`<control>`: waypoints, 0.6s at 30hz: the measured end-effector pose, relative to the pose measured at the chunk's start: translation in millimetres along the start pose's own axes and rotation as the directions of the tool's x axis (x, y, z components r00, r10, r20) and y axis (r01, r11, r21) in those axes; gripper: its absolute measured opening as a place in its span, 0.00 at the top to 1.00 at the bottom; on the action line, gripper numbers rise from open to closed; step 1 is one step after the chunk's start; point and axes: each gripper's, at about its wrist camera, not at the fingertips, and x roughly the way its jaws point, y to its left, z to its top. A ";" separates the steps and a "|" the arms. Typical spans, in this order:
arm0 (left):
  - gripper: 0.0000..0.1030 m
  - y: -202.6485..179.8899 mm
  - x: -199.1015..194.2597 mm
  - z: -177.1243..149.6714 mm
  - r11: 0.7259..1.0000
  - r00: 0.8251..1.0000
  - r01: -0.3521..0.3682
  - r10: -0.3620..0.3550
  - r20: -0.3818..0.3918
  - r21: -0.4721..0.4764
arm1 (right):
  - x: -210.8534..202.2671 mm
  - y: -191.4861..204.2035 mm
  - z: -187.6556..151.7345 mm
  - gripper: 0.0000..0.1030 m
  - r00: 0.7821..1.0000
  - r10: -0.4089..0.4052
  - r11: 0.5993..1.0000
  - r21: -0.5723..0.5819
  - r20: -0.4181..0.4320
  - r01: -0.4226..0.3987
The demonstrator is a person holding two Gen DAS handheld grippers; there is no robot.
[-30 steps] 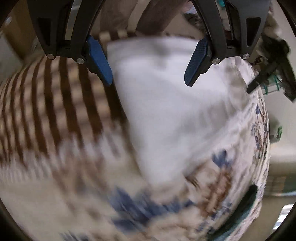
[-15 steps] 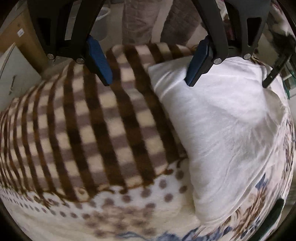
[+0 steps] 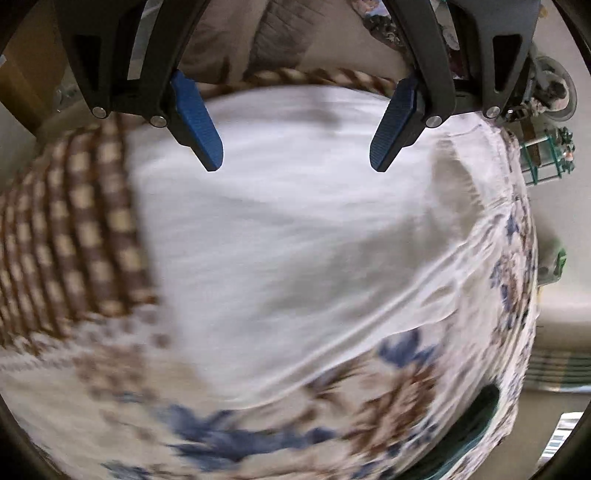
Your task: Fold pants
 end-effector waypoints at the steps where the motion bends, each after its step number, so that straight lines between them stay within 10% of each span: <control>1: 0.38 6.3 2.4 1.1 0.999 1.000 0.024 -0.024 0.008 -0.039 | 4.4 7.7 3.1 0.18 1.000 0.004 1.000 -0.004 -0.005 -0.004; 6: 0.40 15.6 28.6 11.3 0.967 0.985 0.173 -0.169 0.038 -0.185 | 35.9 45.9 11.0 0.18 1.000 -0.014 0.998 -0.054 -0.008 0.014; 12: 0.50 -6.0 18.1 3.1 0.959 0.961 0.267 -0.257 0.105 -0.100 | 48.5 57.0 16.5 0.18 0.999 -0.043 0.997 -0.069 -0.017 0.041; 18: 0.46 31.2 46.0 -0.4 0.942 0.966 0.260 -0.252 0.062 -0.213 | 46.4 48.9 19.8 0.18 0.999 -0.022 0.999 -0.027 -0.026 0.021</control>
